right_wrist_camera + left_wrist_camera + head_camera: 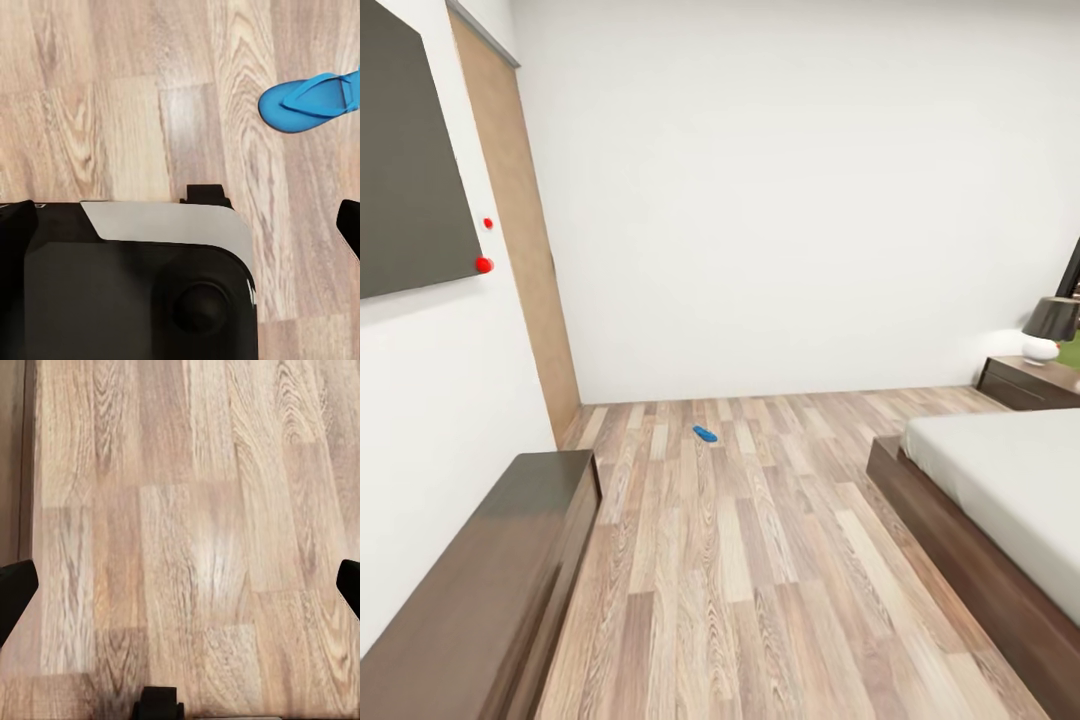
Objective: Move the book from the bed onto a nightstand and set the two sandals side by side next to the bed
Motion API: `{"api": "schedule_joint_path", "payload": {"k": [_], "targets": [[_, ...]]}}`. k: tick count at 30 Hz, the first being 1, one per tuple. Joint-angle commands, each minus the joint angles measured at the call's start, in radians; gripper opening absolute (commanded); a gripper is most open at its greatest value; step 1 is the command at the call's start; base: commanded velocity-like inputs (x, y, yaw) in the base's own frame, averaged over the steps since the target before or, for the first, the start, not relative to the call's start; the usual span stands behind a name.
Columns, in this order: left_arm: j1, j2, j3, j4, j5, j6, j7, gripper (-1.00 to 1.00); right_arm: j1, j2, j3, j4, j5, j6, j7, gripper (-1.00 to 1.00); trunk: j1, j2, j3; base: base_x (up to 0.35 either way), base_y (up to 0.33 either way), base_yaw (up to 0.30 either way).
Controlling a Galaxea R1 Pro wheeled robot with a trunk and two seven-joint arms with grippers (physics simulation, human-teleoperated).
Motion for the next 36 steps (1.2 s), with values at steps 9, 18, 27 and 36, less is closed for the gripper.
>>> {"api": "schedule_joint_path", "payload": {"k": [9,18,27,36], "targets": [[0.0,0.0,0.0,0.001,0.003,-0.003,0.0,1.0,0.0,0.0,0.0,-0.001,-0.003,-0.002,0.002,1.0,0.001,0.0,-0.001,0.304,0.0,0.0],[0.0,0.0,0.0,0.001,0.003,-0.003,0.0,1.0,0.0,0.0,0.001,-0.001,-0.003,-0.002,0.002,1.0,0.001,0.0,-0.001,0.095,0.047,0.0],[0.0,0.0,0.0,0.001,0.003,-0.003,0.0,1.0,0.0,0.0,0.001,-0.001,-0.003,-0.002,0.002,1.0,0.001,0.0,-0.001,0.093,0.1,0.0],[0.0,0.0,0.0,0.001,0.003,-0.003,0.0,1.0,0.0,0.0,0.001,-0.001,-0.003,-0.002,0.002,1.0,0.001,0.0,-0.001,0.235,0.002,0.0]]}}
